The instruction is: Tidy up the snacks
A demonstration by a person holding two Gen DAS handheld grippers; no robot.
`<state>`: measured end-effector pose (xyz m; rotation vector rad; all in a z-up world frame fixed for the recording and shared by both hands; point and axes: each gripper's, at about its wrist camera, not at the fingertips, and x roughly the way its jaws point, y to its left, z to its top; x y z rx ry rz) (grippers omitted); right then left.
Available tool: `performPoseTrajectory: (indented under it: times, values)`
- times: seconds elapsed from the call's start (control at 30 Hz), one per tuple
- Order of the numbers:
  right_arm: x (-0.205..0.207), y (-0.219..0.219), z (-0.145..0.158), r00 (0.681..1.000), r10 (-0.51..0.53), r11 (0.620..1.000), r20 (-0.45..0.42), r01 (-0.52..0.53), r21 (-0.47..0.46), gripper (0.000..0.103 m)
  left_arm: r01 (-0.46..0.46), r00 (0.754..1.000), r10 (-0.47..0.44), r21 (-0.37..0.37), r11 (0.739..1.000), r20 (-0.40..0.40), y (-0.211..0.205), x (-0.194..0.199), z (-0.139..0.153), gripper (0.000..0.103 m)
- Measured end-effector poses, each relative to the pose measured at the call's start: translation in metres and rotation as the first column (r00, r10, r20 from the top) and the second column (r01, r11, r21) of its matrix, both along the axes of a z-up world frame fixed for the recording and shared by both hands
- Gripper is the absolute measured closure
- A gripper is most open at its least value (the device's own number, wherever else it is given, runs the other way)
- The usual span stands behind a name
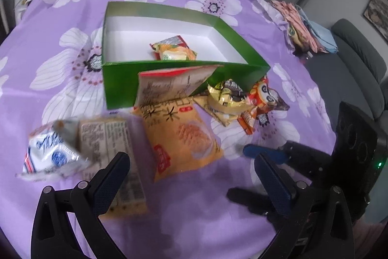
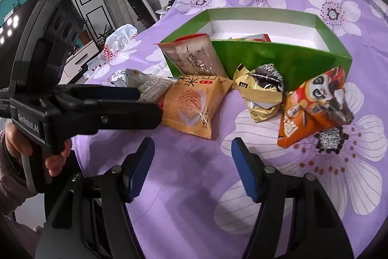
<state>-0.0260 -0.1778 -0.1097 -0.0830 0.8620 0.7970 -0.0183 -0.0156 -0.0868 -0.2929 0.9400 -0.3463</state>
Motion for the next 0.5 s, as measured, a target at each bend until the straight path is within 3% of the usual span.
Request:
performPoseTrajectory:
  times: [0.37,0.5]
  values:
    - [0.021,0.013,-0.009,0.999,0.022,1.000,-0.034,-0.022,0.010,0.044,0.012,0.999,-0.010,0.038,0.999,-0.033,-0.004,0.025,-0.013,0.002]
    - [0.027,0.020,-0.011,0.999,0.033,0.999,-0.040,-0.033,0.009,0.049,0.026,0.999,-0.026,0.015,1.000,-0.041,-0.005,0.031,-0.010,0.013]
